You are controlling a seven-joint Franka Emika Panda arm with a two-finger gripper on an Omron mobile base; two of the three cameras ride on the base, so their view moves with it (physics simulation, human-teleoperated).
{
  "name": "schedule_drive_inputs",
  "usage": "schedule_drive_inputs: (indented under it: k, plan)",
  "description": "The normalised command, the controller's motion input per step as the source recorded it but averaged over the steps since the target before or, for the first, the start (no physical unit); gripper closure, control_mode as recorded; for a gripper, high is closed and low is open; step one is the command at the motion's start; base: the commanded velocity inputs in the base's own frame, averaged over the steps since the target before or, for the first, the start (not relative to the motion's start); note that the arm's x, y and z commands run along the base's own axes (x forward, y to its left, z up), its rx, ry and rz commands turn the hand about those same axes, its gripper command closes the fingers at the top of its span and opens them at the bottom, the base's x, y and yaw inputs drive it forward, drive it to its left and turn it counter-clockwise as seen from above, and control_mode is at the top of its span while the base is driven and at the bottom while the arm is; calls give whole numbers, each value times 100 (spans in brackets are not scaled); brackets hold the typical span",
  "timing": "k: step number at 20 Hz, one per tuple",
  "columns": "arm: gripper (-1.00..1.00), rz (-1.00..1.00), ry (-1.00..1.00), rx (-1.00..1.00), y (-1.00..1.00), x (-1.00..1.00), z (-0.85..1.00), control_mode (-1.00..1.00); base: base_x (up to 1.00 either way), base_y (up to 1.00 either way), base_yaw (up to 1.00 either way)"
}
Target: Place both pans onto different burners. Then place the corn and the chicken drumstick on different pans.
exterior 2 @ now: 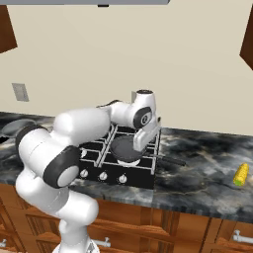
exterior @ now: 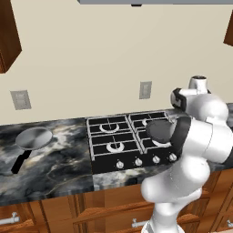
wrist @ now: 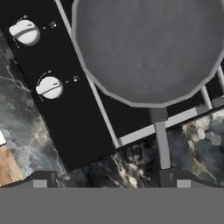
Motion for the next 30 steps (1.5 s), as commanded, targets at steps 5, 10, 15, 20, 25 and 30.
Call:
schedule_drive_inputs:
  k: [5,10,15,20,25,30]
  plan:
    - [-100,-47,0,0,84,-26,20,-100,0,0,0]
    - [-100,-48,0,0,60,-16,30,-100,0,0,0]
    - [-100,-44,1,0,8,-4,31,-100,0,0,0]
    - [-100,-35,0,-2,-13,0,3,-100,0,0,0]
    - [-100,-32,0,0,-45,3,5,-100,0,0,0]
    - [-100,-27,-1,0,-66,16,1,-100,0,0,0]
